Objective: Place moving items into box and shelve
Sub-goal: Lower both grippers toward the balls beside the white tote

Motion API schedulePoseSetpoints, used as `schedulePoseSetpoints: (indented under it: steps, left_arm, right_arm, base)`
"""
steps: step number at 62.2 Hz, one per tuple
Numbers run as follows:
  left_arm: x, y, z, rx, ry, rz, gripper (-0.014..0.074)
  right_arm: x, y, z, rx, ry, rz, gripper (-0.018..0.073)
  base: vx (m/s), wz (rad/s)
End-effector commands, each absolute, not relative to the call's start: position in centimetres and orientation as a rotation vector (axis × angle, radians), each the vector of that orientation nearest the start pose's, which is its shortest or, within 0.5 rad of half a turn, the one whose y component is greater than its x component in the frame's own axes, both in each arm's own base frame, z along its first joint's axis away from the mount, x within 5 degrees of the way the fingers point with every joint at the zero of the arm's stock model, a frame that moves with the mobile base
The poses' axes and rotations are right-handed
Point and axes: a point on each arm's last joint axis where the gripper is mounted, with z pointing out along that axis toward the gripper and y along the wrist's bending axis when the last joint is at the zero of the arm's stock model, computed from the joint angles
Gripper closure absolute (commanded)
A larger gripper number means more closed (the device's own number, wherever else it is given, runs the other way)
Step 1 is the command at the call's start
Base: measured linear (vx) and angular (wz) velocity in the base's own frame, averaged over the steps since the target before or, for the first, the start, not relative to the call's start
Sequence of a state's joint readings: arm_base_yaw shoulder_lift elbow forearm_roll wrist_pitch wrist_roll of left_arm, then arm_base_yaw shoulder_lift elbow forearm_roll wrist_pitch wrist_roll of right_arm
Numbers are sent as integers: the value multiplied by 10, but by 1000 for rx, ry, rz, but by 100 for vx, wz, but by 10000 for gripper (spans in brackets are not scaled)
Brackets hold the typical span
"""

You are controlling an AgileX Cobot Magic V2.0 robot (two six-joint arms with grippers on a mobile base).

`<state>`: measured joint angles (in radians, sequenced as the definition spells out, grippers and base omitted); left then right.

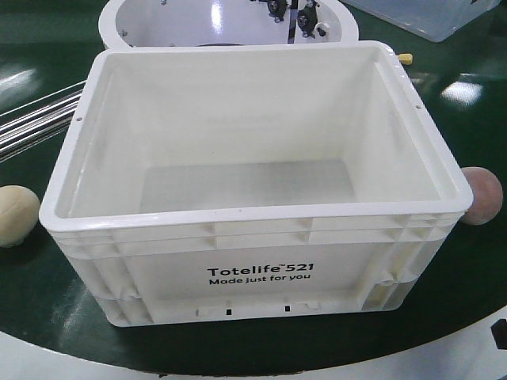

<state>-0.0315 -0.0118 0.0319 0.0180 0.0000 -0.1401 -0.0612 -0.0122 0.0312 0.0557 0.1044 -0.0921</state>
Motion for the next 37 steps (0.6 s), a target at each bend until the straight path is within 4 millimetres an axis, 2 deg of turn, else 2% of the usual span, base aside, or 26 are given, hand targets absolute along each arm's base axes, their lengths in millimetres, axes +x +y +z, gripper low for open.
schedulePoseSetpoints:
  steps: [1,37]
  left_arm:
    - [56,-2,208,-70,1417,-133,603]
    - [56,-2,207,-70,1425,-133,603]
  right_arm:
    - [55,-3,200,14,1511,-78,568]
    - [55,-3,201,13,1510,-79,568]
  base:
    - [0,0]
    - [0,0]
